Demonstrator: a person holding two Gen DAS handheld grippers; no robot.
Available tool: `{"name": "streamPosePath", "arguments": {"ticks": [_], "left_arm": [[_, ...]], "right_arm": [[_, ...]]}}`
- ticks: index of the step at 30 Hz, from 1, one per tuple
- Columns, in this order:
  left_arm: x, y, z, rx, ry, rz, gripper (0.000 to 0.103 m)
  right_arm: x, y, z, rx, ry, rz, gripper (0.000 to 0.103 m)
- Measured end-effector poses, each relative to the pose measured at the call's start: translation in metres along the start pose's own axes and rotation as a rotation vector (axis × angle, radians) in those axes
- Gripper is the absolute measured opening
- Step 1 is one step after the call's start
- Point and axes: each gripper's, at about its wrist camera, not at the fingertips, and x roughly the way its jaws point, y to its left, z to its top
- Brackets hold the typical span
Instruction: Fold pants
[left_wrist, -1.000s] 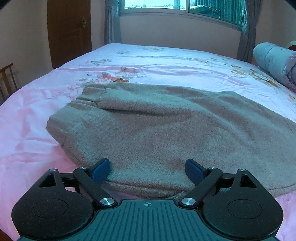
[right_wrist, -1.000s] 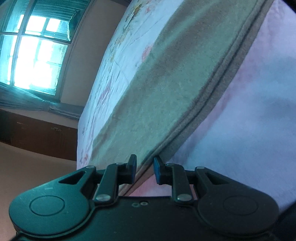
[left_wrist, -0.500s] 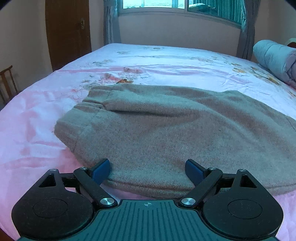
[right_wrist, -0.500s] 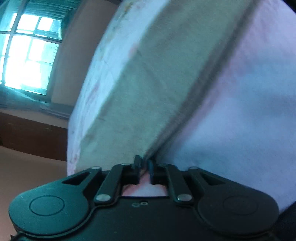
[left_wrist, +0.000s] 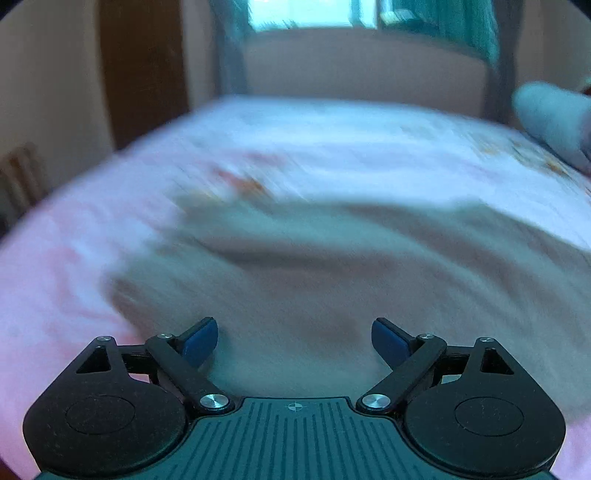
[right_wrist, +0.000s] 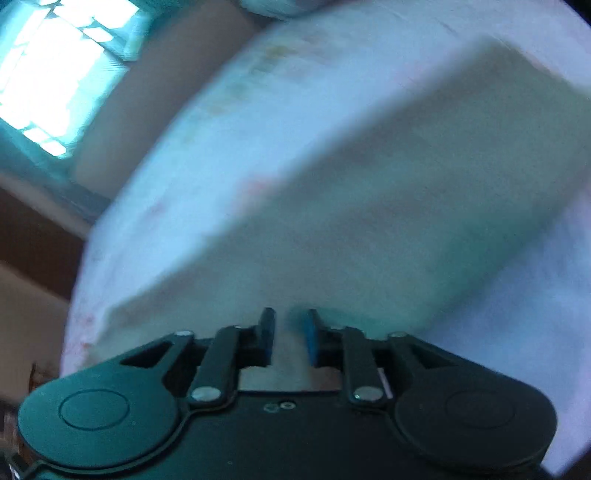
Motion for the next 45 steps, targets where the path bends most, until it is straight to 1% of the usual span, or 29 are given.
{"name": "streamPosePath", "arguments": {"ticks": [1, 3, 6, 7, 10, 12, 13, 14, 15, 17, 21, 22, 23, 24, 25, 27, 29, 30, 31, 32, 33, 35, 36, 37, 38, 40, 42, 44, 45], "left_arm": [[-0.001, 0.011, 0.003, -0.011, -0.018, 0.029, 0.090], [0.004, 0.041, 0.009, -0.066, -0.017, 0.081, 0.090], [0.016, 0.080, 0.011, -0.132, 0.006, 0.150, 0.090], [0.019, 0.088, 0.011, -0.157, 0.018, 0.154, 0.090], [0.032, 0.108, 0.008, -0.215, 0.052, 0.103, 0.090], [0.040, 0.109, 0.009, -0.207, 0.055, 0.103, 0.090], [0.043, 0.109, 0.009, -0.200, 0.057, 0.117, 0.090], [0.048, 0.110, 0.010, -0.206, 0.065, 0.115, 0.090], [0.051, 0.113, 0.008, -0.227, 0.074, 0.108, 0.090], [0.057, 0.112, 0.003, -0.239, 0.077, 0.099, 0.090], [0.062, 0.116, -0.004, -0.248, 0.062, 0.082, 0.095], [0.062, 0.118, -0.006, -0.254, 0.060, 0.076, 0.096], [0.062, 0.119, -0.007, -0.259, 0.058, 0.073, 0.096], [0.062, 0.119, -0.007, -0.257, 0.055, 0.072, 0.096], [0.062, 0.119, -0.006, -0.245, 0.050, 0.077, 0.096], [0.060, 0.112, -0.005, -0.200, 0.034, 0.102, 0.097], [0.059, 0.109, -0.005, -0.192, 0.031, 0.115, 0.097], [0.059, 0.109, -0.005, -0.186, 0.029, 0.116, 0.097], [0.059, 0.110, -0.005, -0.176, 0.027, 0.117, 0.098], [0.059, 0.111, -0.005, -0.169, 0.030, 0.119, 0.099], [0.058, 0.111, -0.004, -0.162, 0.031, 0.121, 0.099], [0.053, 0.113, -0.001, -0.167, 0.021, 0.118, 0.099], [0.049, 0.113, 0.000, -0.173, 0.016, 0.120, 0.099], [0.043, 0.111, 0.002, -0.169, 0.011, 0.124, 0.099], [0.036, 0.108, 0.003, -0.166, -0.002, 0.123, 0.099], [0.026, 0.100, 0.002, -0.165, -0.016, 0.102, 0.099], [0.018, 0.085, -0.001, -0.155, -0.017, 0.077, 0.099], [0.008, 0.069, -0.005, -0.164, -0.027, 0.045, 0.100], [0.004, 0.059, -0.007, -0.173, -0.026, 0.027, 0.100]], "right_arm": [[-0.003, 0.018, 0.002, -0.081, -0.020, 0.043, 0.014], [0.012, 0.063, 0.012, -0.225, 0.010, 0.153, 0.015], [0.050, 0.138, 0.015, -0.476, 0.042, 0.231, 0.019], [0.066, 0.161, 0.014, -0.552, 0.056, 0.248, 0.019], [0.118, 0.226, 0.003, -0.751, 0.086, 0.264, 0.021], [0.149, 0.259, -0.011, -0.849, 0.118, 0.270, 0.022], [0.162, 0.268, -0.013, -0.885, 0.130, 0.268, 0.025], [0.166, 0.274, -0.023, -0.921, 0.150, 0.266, 0.027], [0.185, 0.279, -0.026, -0.948, 0.170, 0.263, 0.028], [0.195, 0.284, -0.034, -0.995, 0.196, 0.232, 0.031], [0.226, 0.281, -0.033, -1.013, 0.276, 0.196, 0.036], [0.231, 0.280, -0.032, -0.998, 0.303, 0.204, 0.031], [0.232, 0.277, -0.030, -0.981, 0.330, 0.218, 0.003], [0.230, 0.276, -0.029, -0.982, 0.327, 0.224, 0.000], [0.228, 0.279, -0.031, -1.012, 0.290, 0.187, 0.000], [0.229, 0.281, -0.038, -1.042, 0.245, 0.150, 0.000], [0.242, 0.276, -0.056, -1.111, 0.267, 0.056, 0.000], [0.243, 0.274, -0.061, -1.116, 0.244, 0.045, 0.000], [0.242, 0.273, -0.061, -1.090, 0.232, 0.038, 0.000], [0.237, 0.273, -0.058, -1.052, 0.229, 0.043, 0.004], [0.228, 0.272, -0.053, -1.007, 0.202, 0.053, 0.008], [0.195, 0.265, -0.037, -0.910, 0.105, 0.093, 0.016], [0.175, 0.257, -0.027, -0.844, 0.082, 0.128, 0.019], [0.154, 0.246, -0.018, -0.782, 0.067, 0.164, 0.032], [0.126, 0.227, -0.008, -0.702, 0.034, 0.202, 0.052], [0.080, 0.189, 0.005, -0.576, -0.032, 0.226, 0.075], [0.027, 0.141, 0.016, -0.445, -0.108, 0.204, 0.071], [-0.016, 0.087, 0.022, -0.294, -0.179, 0.153, 0.074], [-0.040, 0.053, 0.025, -0.184, -0.219, 0.129, 0.076]]}}
